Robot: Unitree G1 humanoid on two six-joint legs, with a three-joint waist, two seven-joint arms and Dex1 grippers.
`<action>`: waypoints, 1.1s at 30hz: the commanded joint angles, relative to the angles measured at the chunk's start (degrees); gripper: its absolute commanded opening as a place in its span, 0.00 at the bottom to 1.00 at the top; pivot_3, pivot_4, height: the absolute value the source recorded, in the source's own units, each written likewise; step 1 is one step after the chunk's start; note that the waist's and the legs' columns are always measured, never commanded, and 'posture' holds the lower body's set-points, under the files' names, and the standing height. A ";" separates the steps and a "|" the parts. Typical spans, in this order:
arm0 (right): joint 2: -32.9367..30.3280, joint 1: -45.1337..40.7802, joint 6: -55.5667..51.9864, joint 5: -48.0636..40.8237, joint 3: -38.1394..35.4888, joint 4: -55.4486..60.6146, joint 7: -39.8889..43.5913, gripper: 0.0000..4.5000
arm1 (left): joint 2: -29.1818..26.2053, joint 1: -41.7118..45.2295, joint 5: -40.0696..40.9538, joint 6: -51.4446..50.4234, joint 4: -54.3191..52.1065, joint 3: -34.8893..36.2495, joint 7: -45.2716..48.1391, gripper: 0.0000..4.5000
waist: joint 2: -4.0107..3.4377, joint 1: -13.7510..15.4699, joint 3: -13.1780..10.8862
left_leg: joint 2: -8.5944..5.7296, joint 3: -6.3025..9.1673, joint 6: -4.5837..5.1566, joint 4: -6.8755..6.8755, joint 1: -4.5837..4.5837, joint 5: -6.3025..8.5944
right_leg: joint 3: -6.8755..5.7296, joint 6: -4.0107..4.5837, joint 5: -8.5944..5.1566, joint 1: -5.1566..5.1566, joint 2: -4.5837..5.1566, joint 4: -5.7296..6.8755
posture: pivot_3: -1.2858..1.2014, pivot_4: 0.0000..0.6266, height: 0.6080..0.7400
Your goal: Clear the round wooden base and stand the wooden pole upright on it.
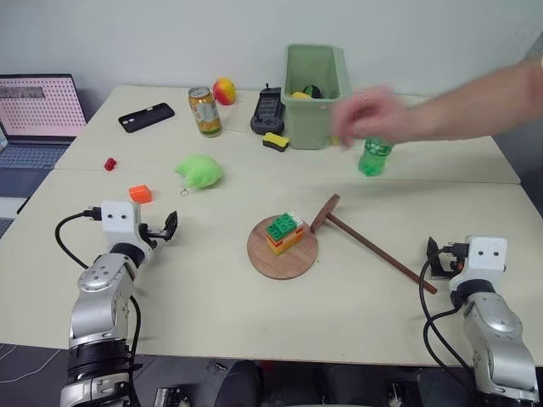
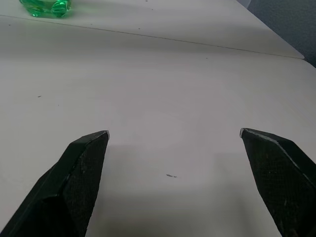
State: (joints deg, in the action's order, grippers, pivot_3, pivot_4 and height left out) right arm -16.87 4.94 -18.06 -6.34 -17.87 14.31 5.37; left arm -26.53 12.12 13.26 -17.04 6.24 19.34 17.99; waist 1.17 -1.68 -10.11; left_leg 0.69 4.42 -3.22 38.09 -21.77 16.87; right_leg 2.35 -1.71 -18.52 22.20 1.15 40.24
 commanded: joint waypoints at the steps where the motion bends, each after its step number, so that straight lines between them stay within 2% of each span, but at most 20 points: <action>1: -0.20 -0.65 1.17 -0.07 -0.31 0.91 0.15 0.99 | -0.96 0.72 -0.08 1.22 -1.57 0.39 -0.02 1.00 | 0.00 0.00 0.00 | 0.00 0.00 0.00 0.00 0.00 0.00 | 0.00 0.00 0.00 0.00 0.00 0.00 | 0.52 0.24 1.00; 9: -0.79 -1.34 1.27 0.03 -0.51 0.66 0.63 0.99 | -1.45 0.90 0.62 1.13 -1.69 0.88 0.85 1.00 | 0.00 0.00 0.00 | 0.00 0.00 0.00 0.00 0.00 0.00 | 0.00 0.00 0.00 0.00 0.00 0.00 | 0.52 0.24 1.00; 12: -3.14 -3.49 0.81 -0.73 -0.85 0.27 2.94 0.99 | -2.83 1.50 6.06 -2.34 -4.34 2.53 5.51 1.00 | 0.00 -0.01 0.00 | 0.00 -0.01 0.00 0.00 0.00 0.00 | -0.01 0.00 0.00 0.00 0.00 0.00 | 0.52 0.24 1.00; 15: -7.16 -6.90 -1.46 -5.24 -0.87 -0.08 9.96 0.99 | -6.95 1.23 11.39 -6.41 -10.94 1.65 13.17 1.00 | 0.01 -0.10 -0.01 | -0.01 -0.01 0.00 0.01 -0.01 0.00 | -0.03 0.00 0.00 0.01 -0.01 0.01 | 0.52 0.24 1.00; 19: -13.01 -10.11 -7.09 -15.56 0.43 2.28 23.38 0.99 | -14.80 0.40 15.09 -15.04 -19.22 -1.87 20.46 1.00 | -0.02 -0.16 -0.02 | 0.02 0.01 0.00 0.00 0.01 0.00 | -0.02 0.00 0.00 -0.02 -0.06 -0.01 | 0.52 0.24 1.00; 25: -21.39 -13.39 -16.20 -28.80 2.20 6.33 38.36 0.99 | -19.69 0.03 23.01 -21.55 -30.91 -6.20 28.72 1.00 | -0.15 -0.10 0.01 | 0.01 0.06 0.02 -0.01 -0.02 0.00 | 0.01 0.00 0.00 -0.10 -0.06 -0.16 | 0.52 0.24 1.00; 28: -24.10 -13.26 -20.17 -34.24 4.24 11.14 42.90 0.99 | -19.39 0.70 26.56 -24.66 -35.94 -10.52 30.70 1.00 | -0.15 -0.07 0.02 | 0.02 0.13 0.03 0.00 -0.03 0.01 | 0.01 0.00 0.00 -0.15 -0.06 -0.20 | 0.52 0.24 1.00; 33: -24.14 -10.94 -22.14 -37.97 6.39 19.86 41.96 0.99 | -15.43 1.71 20.12 -20.77 -34.23 -19.53 29.35 1.00 | -0.11 0.03 0.00 | 0.00 0.16 0.03 0.01 -0.03 0.00 | -0.01 0.00 0.00 -0.21 -0.08 -0.23 | 0.52 0.24 1.00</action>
State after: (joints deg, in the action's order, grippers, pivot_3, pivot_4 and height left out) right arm -40.87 -6.61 -39.88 -42.39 -10.59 30.78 48.11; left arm -42.41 13.16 35.70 -40.24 -28.46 0.91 47.96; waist 1.05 -1.65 -10.11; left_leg 0.68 4.59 -3.20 38.12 -21.80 16.88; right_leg 2.34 -1.71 -18.52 22.00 1.06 40.01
